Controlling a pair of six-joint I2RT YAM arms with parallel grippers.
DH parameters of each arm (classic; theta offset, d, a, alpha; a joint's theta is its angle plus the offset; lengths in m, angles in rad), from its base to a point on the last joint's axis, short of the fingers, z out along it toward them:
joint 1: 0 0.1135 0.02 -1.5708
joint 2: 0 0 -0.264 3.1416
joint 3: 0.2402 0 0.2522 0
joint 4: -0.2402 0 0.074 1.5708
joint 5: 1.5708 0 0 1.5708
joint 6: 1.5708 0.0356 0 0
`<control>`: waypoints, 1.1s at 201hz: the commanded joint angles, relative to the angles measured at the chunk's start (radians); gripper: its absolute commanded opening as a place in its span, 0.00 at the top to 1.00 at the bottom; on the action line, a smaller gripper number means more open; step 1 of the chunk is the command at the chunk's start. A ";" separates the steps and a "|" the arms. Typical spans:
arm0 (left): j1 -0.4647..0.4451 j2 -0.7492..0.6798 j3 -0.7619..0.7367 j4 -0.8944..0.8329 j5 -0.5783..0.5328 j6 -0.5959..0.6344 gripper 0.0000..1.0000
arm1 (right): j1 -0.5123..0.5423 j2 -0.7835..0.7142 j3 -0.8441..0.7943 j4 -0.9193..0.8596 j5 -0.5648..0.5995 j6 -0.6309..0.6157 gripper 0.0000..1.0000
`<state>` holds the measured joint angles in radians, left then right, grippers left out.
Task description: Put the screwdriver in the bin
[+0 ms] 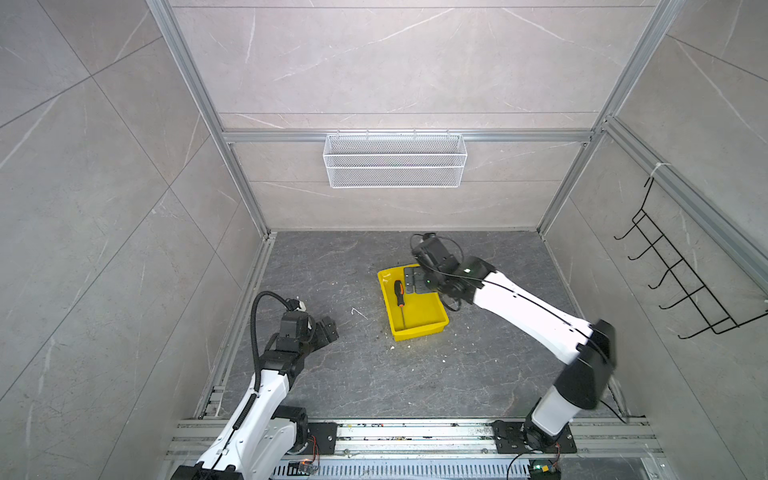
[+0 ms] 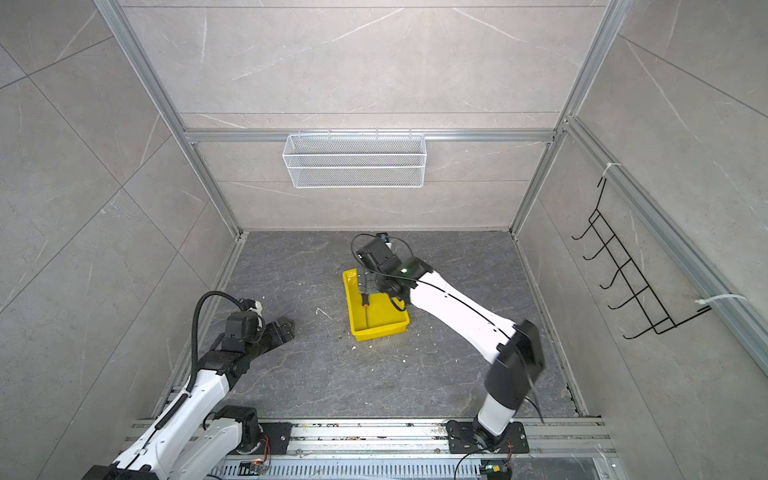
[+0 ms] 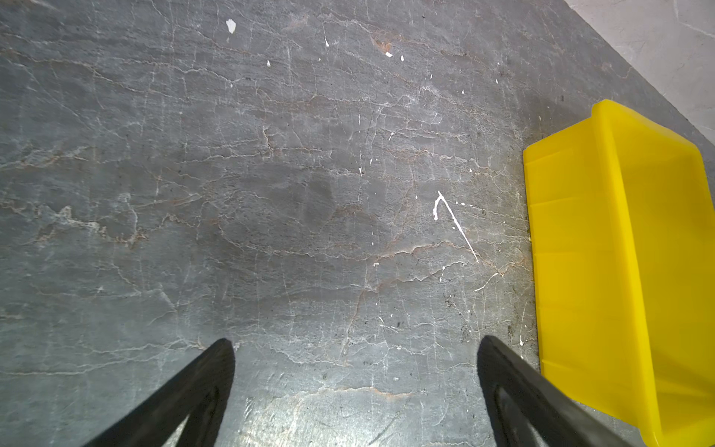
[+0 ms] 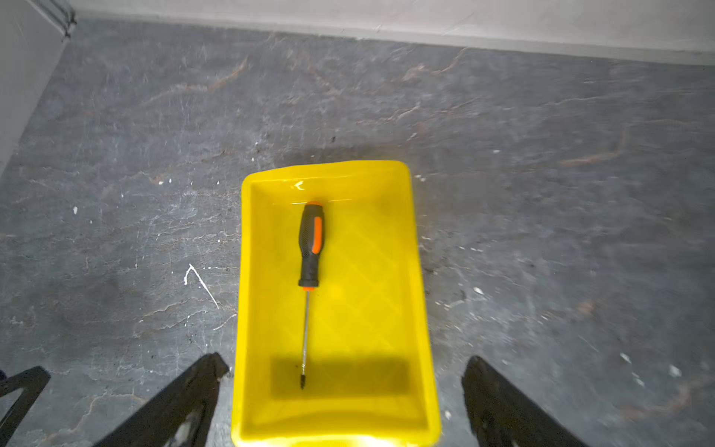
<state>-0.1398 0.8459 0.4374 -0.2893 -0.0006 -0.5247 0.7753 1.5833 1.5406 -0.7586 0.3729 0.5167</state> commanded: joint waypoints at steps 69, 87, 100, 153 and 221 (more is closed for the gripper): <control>0.006 0.035 0.040 0.008 0.015 -0.006 0.00 | 0.002 -0.471 -0.504 0.059 0.439 0.001 0.00; 0.005 0.026 0.038 0.007 0.009 -0.008 0.00 | 0.001 -0.519 -0.597 0.231 0.443 -0.097 0.00; 0.005 0.017 0.034 0.007 0.007 -0.009 0.00 | -0.003 -0.531 -0.708 0.426 0.470 -0.227 0.00; 0.005 0.012 0.034 0.000 0.001 -0.012 0.00 | -0.254 -0.347 -0.938 0.857 0.449 -0.383 0.00; 0.005 0.007 0.033 0.002 0.002 -0.012 0.00 | -0.405 -0.202 -1.040 1.161 0.312 -0.387 0.00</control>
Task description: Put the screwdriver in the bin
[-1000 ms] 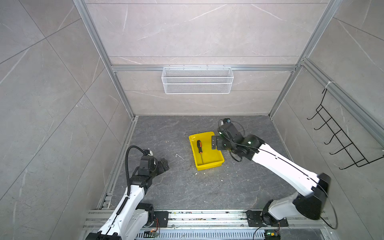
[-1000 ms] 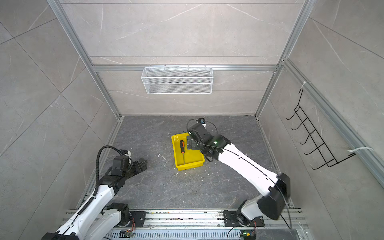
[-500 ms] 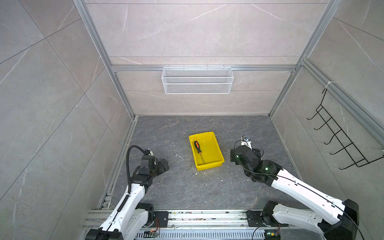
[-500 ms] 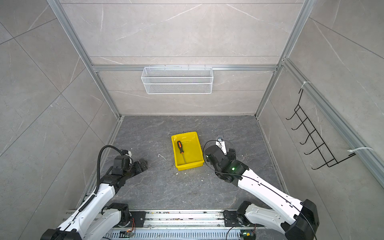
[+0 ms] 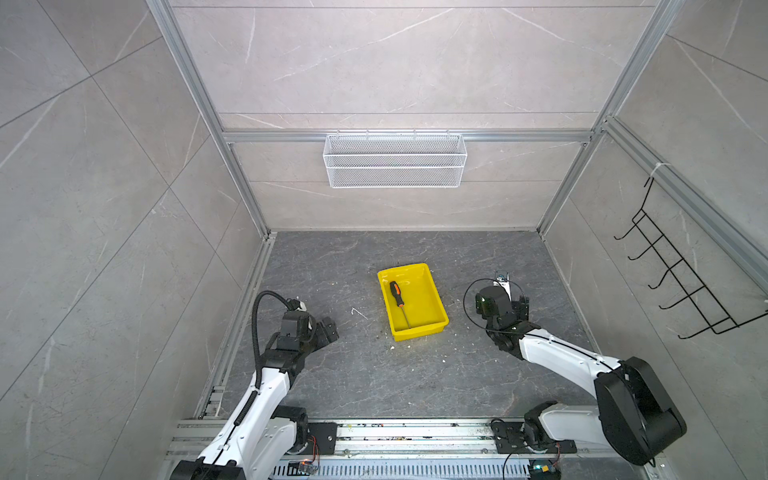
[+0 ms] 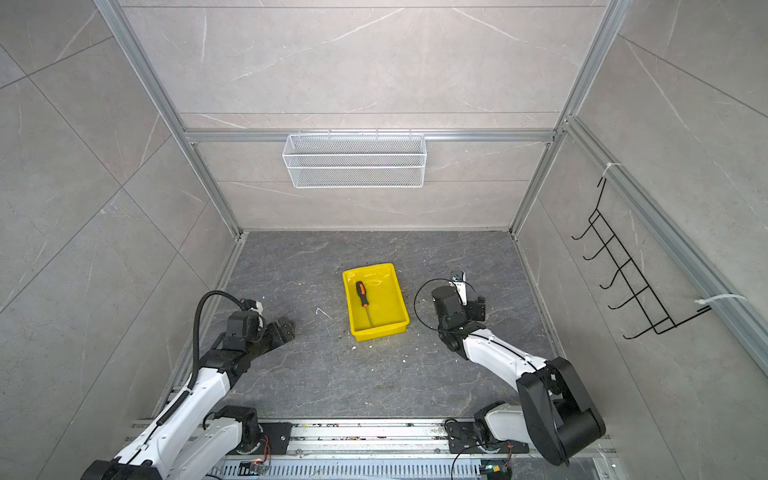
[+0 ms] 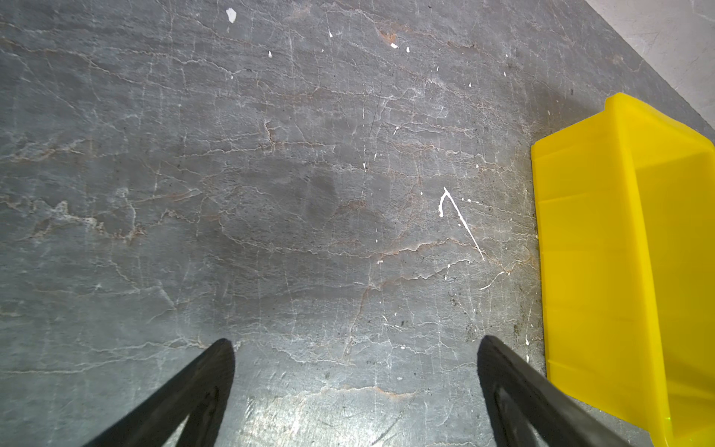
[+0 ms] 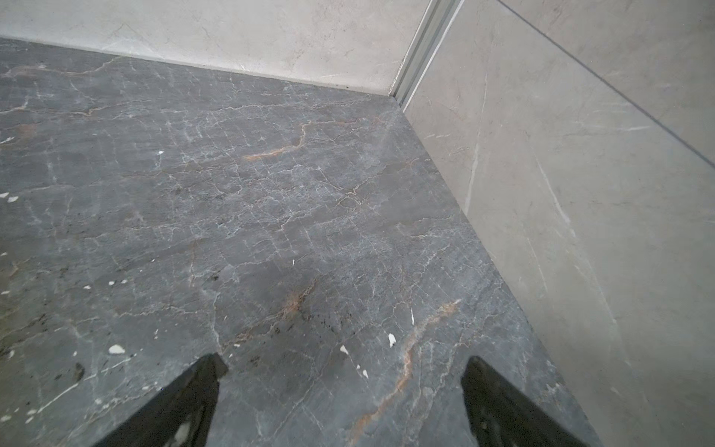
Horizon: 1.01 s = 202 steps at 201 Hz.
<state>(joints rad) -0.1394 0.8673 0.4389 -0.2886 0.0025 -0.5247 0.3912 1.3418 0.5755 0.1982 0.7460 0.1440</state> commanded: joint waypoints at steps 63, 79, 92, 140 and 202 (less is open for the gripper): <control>0.005 -0.007 0.031 0.007 -0.002 -0.012 0.00 | -0.057 0.042 -0.110 0.309 -0.177 -0.051 0.00; 0.005 -0.002 0.033 0.007 -0.001 -0.012 0.00 | -0.058 0.040 -0.114 0.315 -0.208 -0.069 0.01; 0.005 -0.001 0.033 0.007 -0.002 -0.013 0.00 | -0.061 0.038 -0.118 0.327 -0.249 -0.089 0.00; 0.004 -0.003 0.031 0.007 0.000 -0.011 0.00 | -0.060 -0.021 -0.192 0.412 -0.442 -0.178 0.00; 0.005 -0.001 0.033 0.012 0.004 -0.010 0.00 | -0.087 0.066 -0.078 0.281 -0.672 -0.212 0.00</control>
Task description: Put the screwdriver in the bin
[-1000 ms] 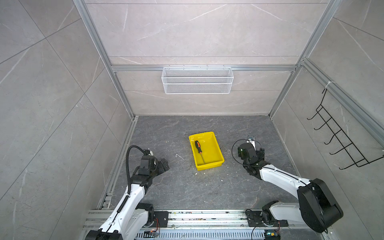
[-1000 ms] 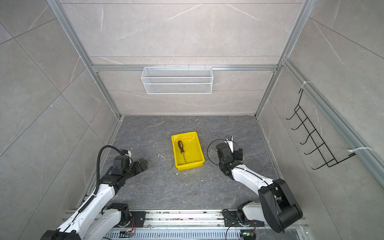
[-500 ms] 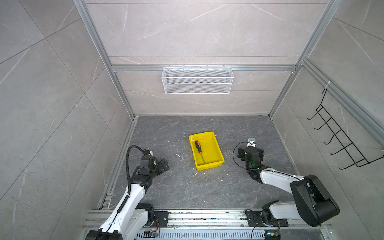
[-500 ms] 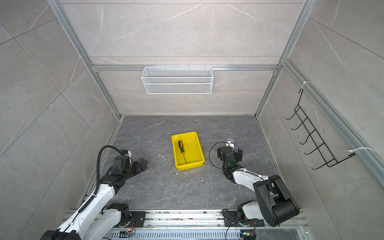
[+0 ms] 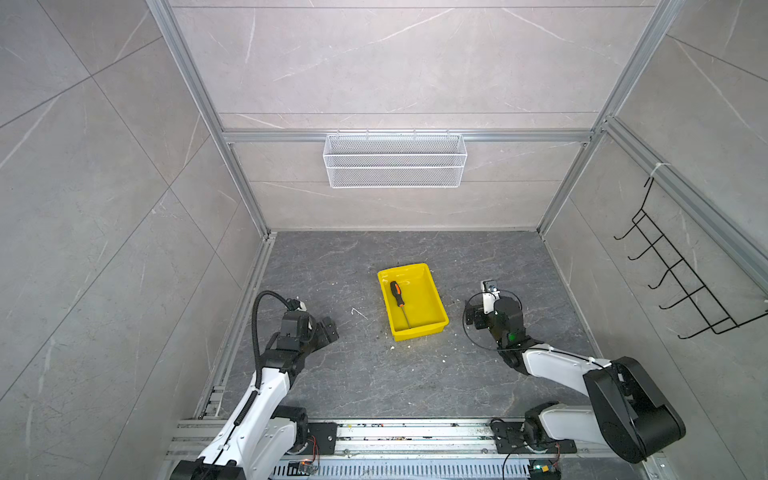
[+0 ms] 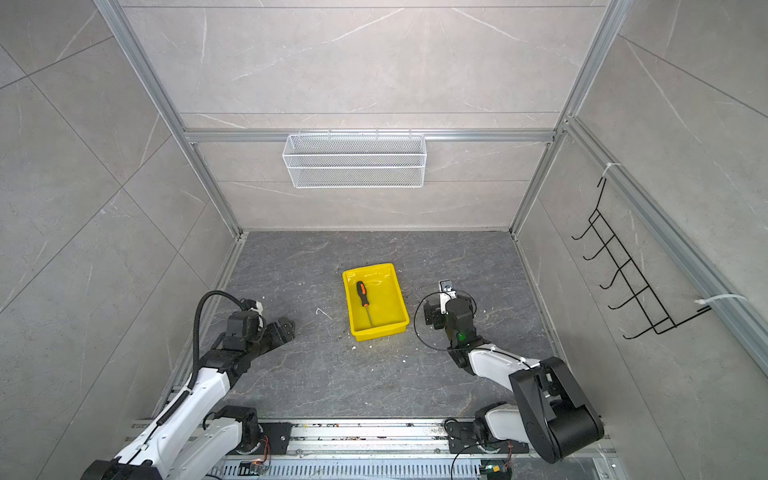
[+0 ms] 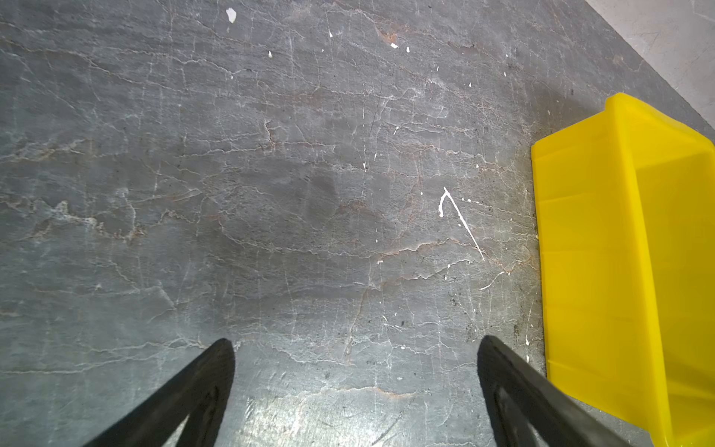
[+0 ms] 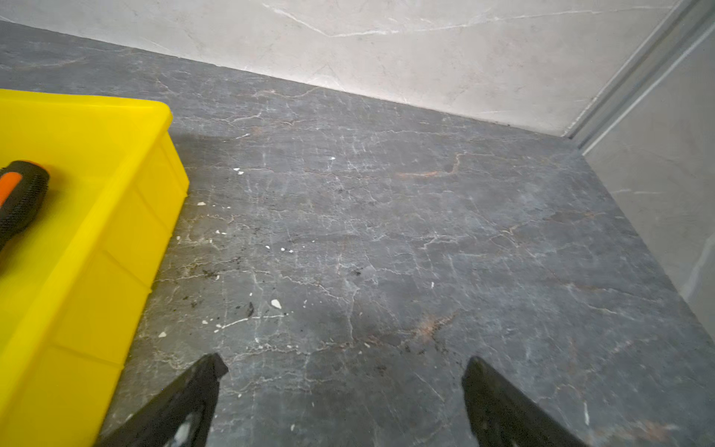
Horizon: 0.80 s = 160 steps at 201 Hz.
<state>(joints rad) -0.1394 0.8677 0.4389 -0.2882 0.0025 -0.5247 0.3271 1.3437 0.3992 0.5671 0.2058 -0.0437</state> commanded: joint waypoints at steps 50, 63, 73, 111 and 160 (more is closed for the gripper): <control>0.004 -0.005 0.033 0.004 0.002 -0.010 0.00 | -0.057 0.072 0.115 -0.109 -0.135 0.005 0.00; 0.004 -0.008 0.032 0.005 0.004 -0.009 0.00 | -0.056 0.026 0.106 -0.124 -0.115 0.012 0.00; 0.005 -0.007 0.031 0.007 0.005 -0.009 0.00 | -0.057 -0.010 0.108 -0.148 -0.117 0.011 0.00; 0.005 -0.002 0.033 0.009 0.008 -0.008 0.00 | -0.062 -0.050 0.072 -0.089 -0.010 -0.044 0.00; 0.004 -0.007 0.031 0.006 0.002 -0.010 0.00 | -0.103 0.049 0.028 0.067 -0.042 -0.041 0.00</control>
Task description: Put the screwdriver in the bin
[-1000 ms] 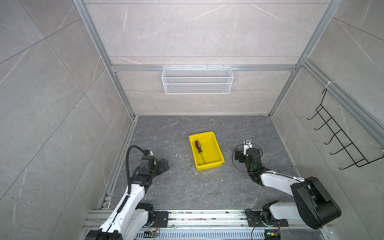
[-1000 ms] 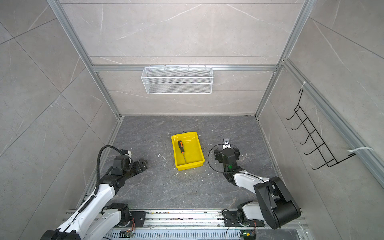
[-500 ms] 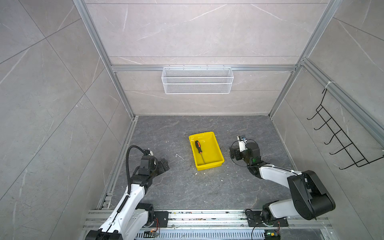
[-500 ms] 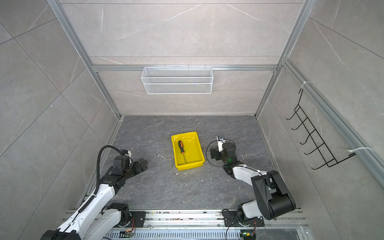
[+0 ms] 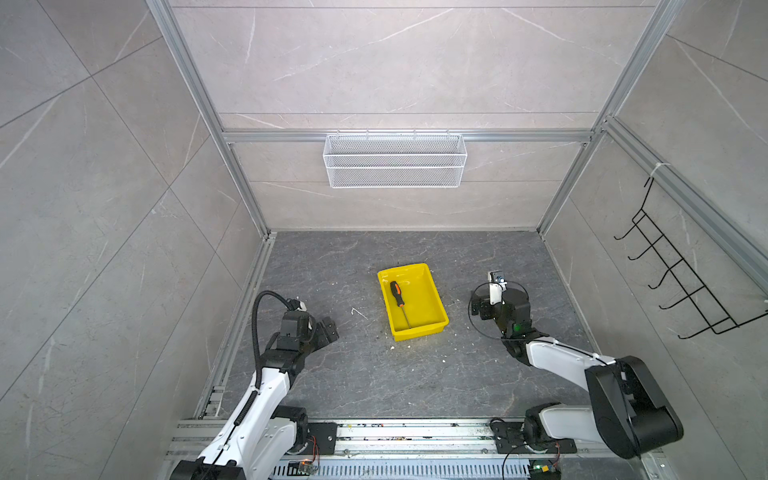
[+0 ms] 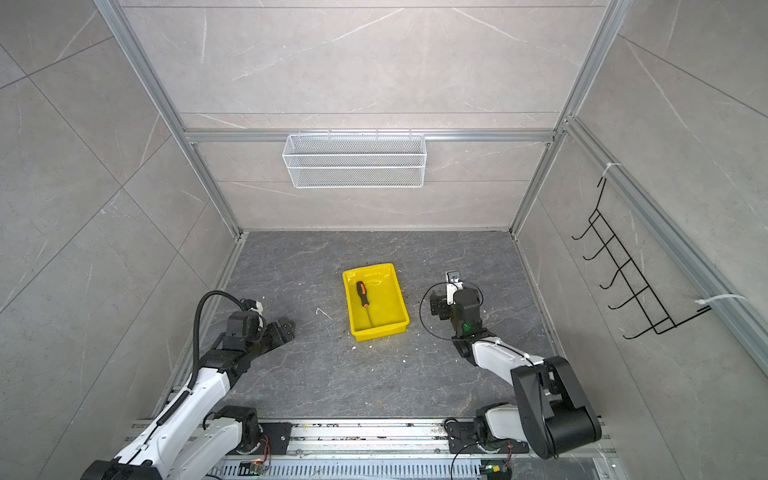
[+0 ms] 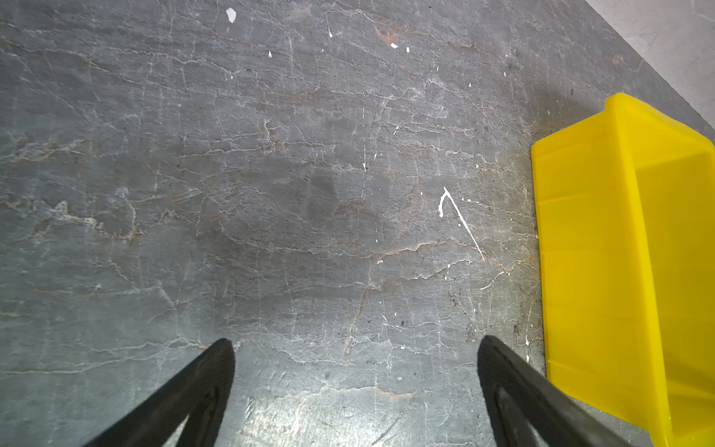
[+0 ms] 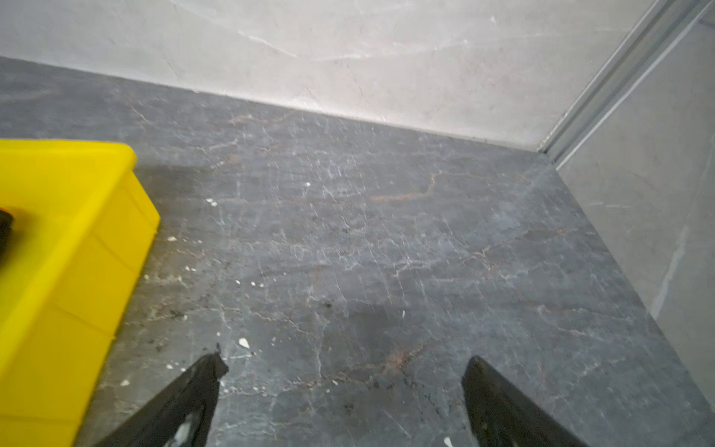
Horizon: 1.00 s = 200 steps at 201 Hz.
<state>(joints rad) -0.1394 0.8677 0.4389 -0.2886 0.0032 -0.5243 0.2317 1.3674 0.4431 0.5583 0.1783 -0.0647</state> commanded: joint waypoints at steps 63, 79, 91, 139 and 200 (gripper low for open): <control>0.006 -0.001 0.032 0.009 0.000 -0.012 0.00 | -0.112 0.163 -0.094 0.370 -0.127 0.035 0.00; 0.005 -0.003 0.028 0.015 -0.004 -0.015 0.00 | -0.112 0.139 -0.079 0.293 -0.124 0.035 0.00; 0.004 0.003 0.033 0.015 -0.004 -0.014 0.00 | -0.112 0.157 -0.089 0.341 -0.120 0.036 0.00; 0.005 0.082 0.114 0.062 -0.070 -0.002 0.00 | -0.113 0.150 -0.083 0.319 -0.122 0.038 0.00; 0.004 0.264 0.283 0.209 -0.428 0.119 0.00 | -0.116 0.150 -0.081 0.315 -0.128 0.040 0.00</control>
<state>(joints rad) -0.1394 1.0721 0.6937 -0.2073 -0.2489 -0.5011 0.1188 1.5166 0.3424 0.8589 0.0624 -0.0444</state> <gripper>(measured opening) 0.998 0.993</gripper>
